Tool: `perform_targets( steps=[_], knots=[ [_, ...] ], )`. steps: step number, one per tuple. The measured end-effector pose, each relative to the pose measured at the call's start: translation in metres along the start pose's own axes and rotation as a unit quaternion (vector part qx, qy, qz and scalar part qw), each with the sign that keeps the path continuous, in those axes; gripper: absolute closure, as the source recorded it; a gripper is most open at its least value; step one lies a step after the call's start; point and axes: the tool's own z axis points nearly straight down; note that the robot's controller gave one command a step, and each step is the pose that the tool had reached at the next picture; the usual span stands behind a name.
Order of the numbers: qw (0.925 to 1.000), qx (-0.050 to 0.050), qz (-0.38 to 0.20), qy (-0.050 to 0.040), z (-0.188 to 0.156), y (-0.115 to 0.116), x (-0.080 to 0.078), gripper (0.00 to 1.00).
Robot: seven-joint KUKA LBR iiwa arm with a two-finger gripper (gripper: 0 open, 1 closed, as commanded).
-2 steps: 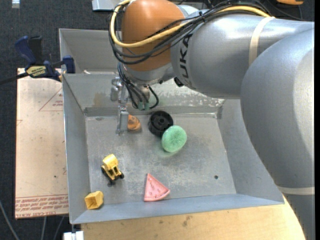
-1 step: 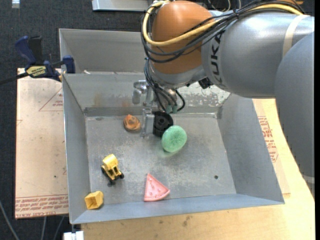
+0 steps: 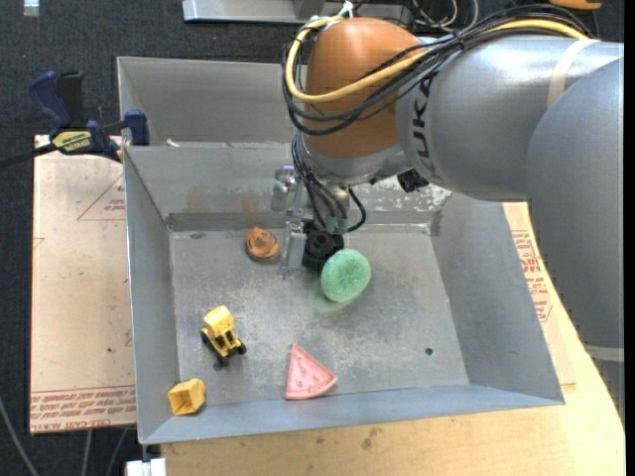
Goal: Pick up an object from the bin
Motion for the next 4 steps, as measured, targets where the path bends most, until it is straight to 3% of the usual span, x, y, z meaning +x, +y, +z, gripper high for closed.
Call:
perform_targets(
  steps=[1, 2, 3, 4],
  knots=[
    [0.9992, -0.002, -0.040, 0.0023, -0.001, -0.015, 0.005, 0.00],
    [0.9912, -0.002, -0.132, 0.0004, 0.018, -0.048, 0.026, 0.00],
    [0.9980, -0.002, -0.062, 0.0025, 0.014, -0.108, 0.041, 0.00],
    [0.9990, 0.001, -0.045, -0.0003, 0.023, -0.121, 0.008, 0.00]
  ],
)
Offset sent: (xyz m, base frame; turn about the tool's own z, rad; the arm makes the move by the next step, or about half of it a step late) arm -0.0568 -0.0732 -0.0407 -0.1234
